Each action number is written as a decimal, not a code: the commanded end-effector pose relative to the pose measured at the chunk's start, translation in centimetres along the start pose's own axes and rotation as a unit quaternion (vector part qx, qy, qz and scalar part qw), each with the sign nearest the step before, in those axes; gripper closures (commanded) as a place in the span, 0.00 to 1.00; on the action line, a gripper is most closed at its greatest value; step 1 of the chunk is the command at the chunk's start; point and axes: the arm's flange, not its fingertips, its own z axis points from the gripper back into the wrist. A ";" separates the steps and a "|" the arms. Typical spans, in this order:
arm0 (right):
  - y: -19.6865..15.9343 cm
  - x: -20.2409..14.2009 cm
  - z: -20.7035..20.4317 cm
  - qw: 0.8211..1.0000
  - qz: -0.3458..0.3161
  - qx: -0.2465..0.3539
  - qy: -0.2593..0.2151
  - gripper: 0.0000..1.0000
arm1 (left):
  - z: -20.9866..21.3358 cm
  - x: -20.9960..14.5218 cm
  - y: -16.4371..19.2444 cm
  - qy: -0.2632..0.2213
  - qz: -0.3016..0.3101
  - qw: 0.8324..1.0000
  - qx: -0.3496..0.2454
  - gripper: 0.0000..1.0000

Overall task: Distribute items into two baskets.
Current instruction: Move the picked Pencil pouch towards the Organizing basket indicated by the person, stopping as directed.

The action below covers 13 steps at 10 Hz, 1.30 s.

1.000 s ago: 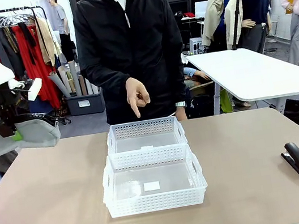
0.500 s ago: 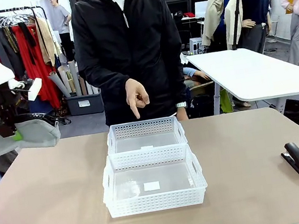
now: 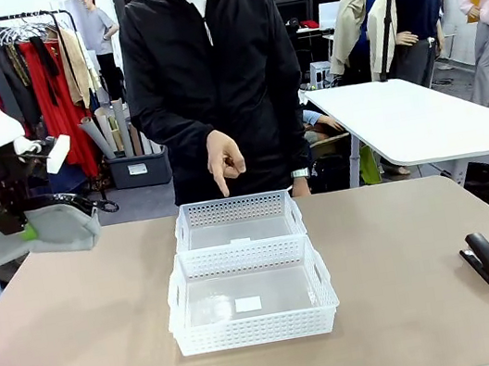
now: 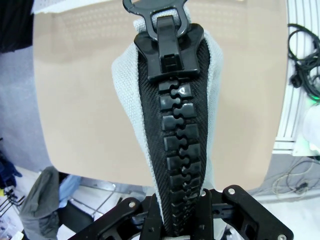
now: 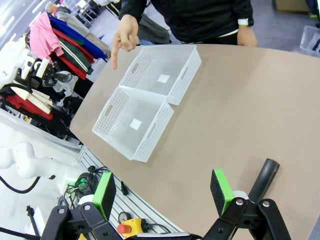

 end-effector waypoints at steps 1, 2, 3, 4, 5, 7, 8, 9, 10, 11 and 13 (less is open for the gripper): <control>0.1 0.2 0.0 1.000 0.004 0.007 -0.007 0.00 | -0.4 1.1 -3.2 0.002 -0.007 1.000 0.014 1.00; 0.1 0.2 0.0 1.000 0.004 0.007 -0.007 0.00 | -0.8 1.8 -4.1 -0.004 -0.014 1.000 0.011 1.00; 0.1 0.2 0.0 1.000 0.004 0.007 -0.007 0.00 | -1.2 2.6 -5.2 -0.002 -0.018 1.000 0.010 1.00; 0.1 0.2 0.0 1.000 0.004 0.007 -0.007 0.00 | -1.6 3.1 -6.0 -0.006 -0.017 1.000 0.014 1.00; 0.1 0.2 0.0 1.000 0.004 0.007 -0.007 0.00 | -2.0 3.5 -6.5 -0.010 -0.016 1.000 0.008 1.00; 0.1 0.2 0.0 1.000 0.004 0.007 -0.007 0.00 | -2.5 4.3 -6.6 -0.022 -0.010 1.000 0.005 1.00; 0.1 0.2 0.0 1.000 0.004 0.007 -0.007 0.00 | -2.5 4.7 -6.7 -0.035 -0.023 0.999 0.009 1.00; 0.1 0.2 0.0 1.000 0.004 0.007 -0.007 0.00 | -2.5 5.3 -6.6 -0.048 -0.026 0.999 0.006 1.00; 0.1 0.2 0.0 1.000 0.004 0.007 -0.007 0.00 | -2.7 6.1 -6.6 -0.046 -0.029 0.999 0.006 1.00; 0.1 0.2 0.0 1.000 0.004 0.007 -0.007 0.00 | -2.9 7.1 -6.9 -0.048 -0.049 0.998 0.006 1.00; 0.1 0.2 0.0 1.000 0.004 0.007 -0.007 0.00 | -3.6 8.7 -6.8 -0.054 -0.071 0.996 -0.006 1.00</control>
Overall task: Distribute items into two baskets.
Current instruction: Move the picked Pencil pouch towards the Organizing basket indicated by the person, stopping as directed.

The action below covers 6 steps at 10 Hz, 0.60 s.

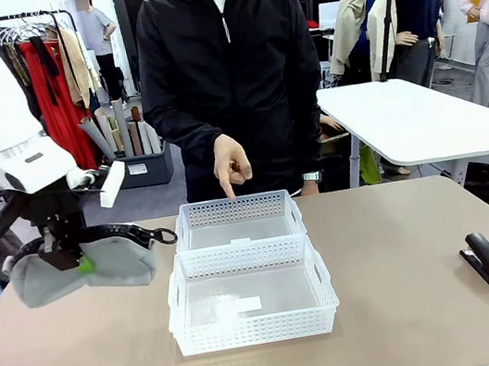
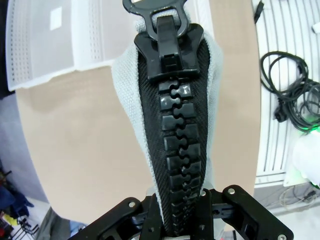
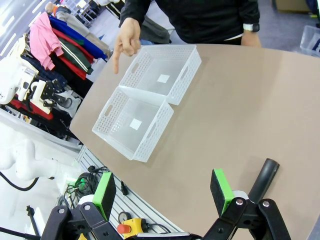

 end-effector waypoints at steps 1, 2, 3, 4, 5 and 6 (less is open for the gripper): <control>0.1 0.2 0.0 1.000 0.004 0.007 -0.007 0.00 | -0.8 1.0 0.6 -0.022 -0.024 0.999 -0.004 1.00; 0.1 0.2 0.0 1.000 0.004 0.007 -0.007 0.00 | -1.3 1.7 0.7 -0.030 -0.026 0.999 0.000 1.00; 0.1 0.2 0.0 1.000 0.004 0.007 -0.007 0.00 | -1.9 2.3 0.8 -0.037 -0.027 0.999 0.003 1.00; 0.1 0.2 0.0 1.000 0.004 0.007 -0.007 0.00 | -2.4 2.6 1.0 -0.043 -0.026 0.999 0.007 1.00; 0.1 0.2 0.0 1.000 0.004 0.007 -0.007 0.00 | -2.9 2.9 1.2 -0.051 -0.019 0.998 0.008 1.00; 0.1 0.2 0.0 1.000 0.004 0.007 -0.007 0.00 | -3.6 3.2 1.5 -0.059 -0.017 0.998 0.009 1.00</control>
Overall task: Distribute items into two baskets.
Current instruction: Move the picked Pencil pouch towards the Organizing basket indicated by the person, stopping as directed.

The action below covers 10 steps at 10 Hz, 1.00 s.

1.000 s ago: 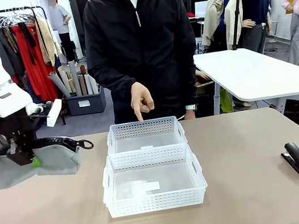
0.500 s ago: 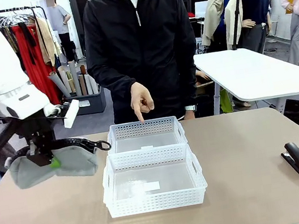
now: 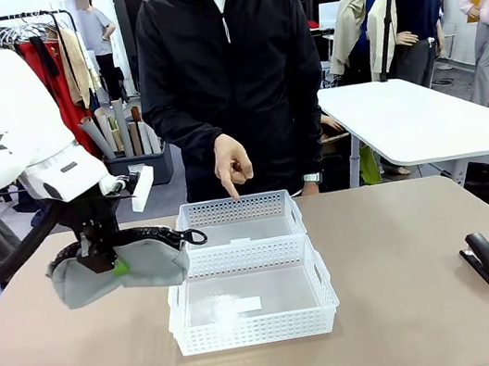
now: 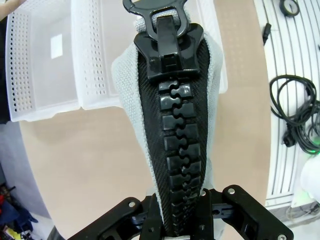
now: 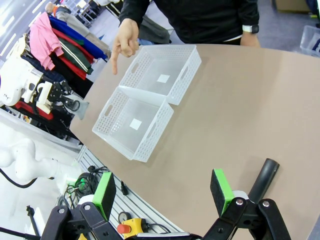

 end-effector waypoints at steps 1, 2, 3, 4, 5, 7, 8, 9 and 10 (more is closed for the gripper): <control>0.1 0.2 0.0 1.000 0.004 0.007 -0.007 0.00 | -1.2 0.6 0.6 -0.022 -0.008 1.000 -0.003 1.00; 0.1 0.2 0.0 1.000 0.004 0.007 -0.007 0.00 | -1.8 1.1 0.9 -0.023 -0.012 1.000 -0.008 1.00; 0.1 0.2 0.0 1.000 0.004 0.007 -0.007 0.00 | -2.4 1.5 1.3 -0.024 -0.004 1.000 -0.008 1.00; 0.1 0.2 0.0 1.000 0.004 0.007 -0.007 0.00 | -2.8 1.9 1.7 -0.031 -0.004 0.999 -0.011 1.00; 0.1 0.2 0.0 1.000 0.004 0.007 -0.007 0.00 | -3.2 2.1 1.9 -0.038 0.000 0.999 -0.010 1.00; 0.1 0.2 0.0 1.000 0.004 0.007 -0.007 0.00 | -1.3 -0.8 -0.1 0.015 0.016 0.999 -0.028 1.00; 0.1 0.2 0.0 1.000 0.004 0.007 -0.007 0.00 | 1.1 -3.9 -2.2 0.049 0.038 0.998 -0.026 1.00; 0.1 0.2 0.0 1.000 0.004 0.007 -0.007 0.00 | 4.0 -7.9 -4.2 0.046 0.047 0.997 -0.035 1.00; 0.1 0.2 0.0 1.000 0.004 0.007 -0.007 0.00 | 4.9 -9.4 -4.8 0.051 0.061 0.996 -0.031 1.00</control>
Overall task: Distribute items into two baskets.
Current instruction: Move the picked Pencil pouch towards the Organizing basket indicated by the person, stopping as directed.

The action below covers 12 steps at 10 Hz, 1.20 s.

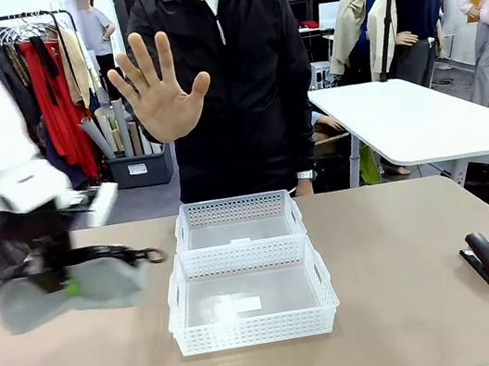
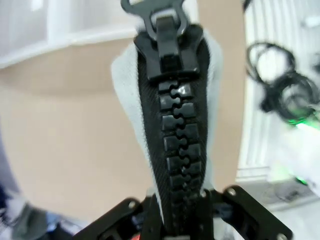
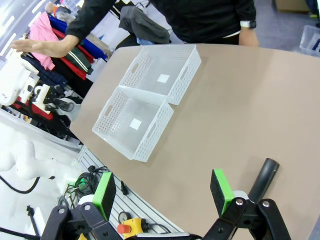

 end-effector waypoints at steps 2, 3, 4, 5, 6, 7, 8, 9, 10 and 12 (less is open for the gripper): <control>0.1 0.2 0.1 1.000 0.004 0.008 -0.007 0.00 | 3.5 -4.2 -1.7 -0.012 0.015 1.000 0.025 1.00; 0.1 0.2 0.1 1.000 0.004 0.008 -0.007 0.00 | 4.0 -5.0 -1.0 -0.023 0.019 0.999 0.027 1.00; 0.1 0.2 0.1 1.000 0.004 0.008 -0.007 0.00 | 4.1 -5.2 -0.1 -0.031 0.020 0.999 0.016 1.00; 0.1 0.2 0.1 1.000 0.004 0.008 -0.007 0.00 | 4.3 -5.4 0.5 -0.039 0.017 0.999 0.014 1.00; 0.1 0.2 0.1 1.000 0.004 0.008 -0.007 0.00 | 4.5 -5.6 1.0 -0.045 0.014 0.999 0.014 1.00; 0.1 0.2 0.1 1.000 0.004 0.008 -0.007 0.00 | 4.7 -5.6 1.1 -0.047 0.012 0.999 0.011 1.00; 0.1 0.2 0.1 1.000 0.004 0.008 -0.007 0.00 | 4.2 -5.5 -0.2 -0.027 0.026 0.999 0.017 1.00; 0.1 0.2 0.1 1.000 0.004 0.008 -0.007 0.00 | 4.2 -5.5 -0.2 -0.027 0.026 0.999 0.017 1.00; 0.1 0.2 0.1 1.000 0.004 0.008 -0.007 0.00 | 4.2 -5.5 -0.2 -0.027 0.026 0.999 0.017 1.00; 0.1 0.2 0.1 1.000 0.004 0.008 -0.007 0.00 | 4.2 -5.5 -0.2 -0.027 0.026 0.999 0.017 1.00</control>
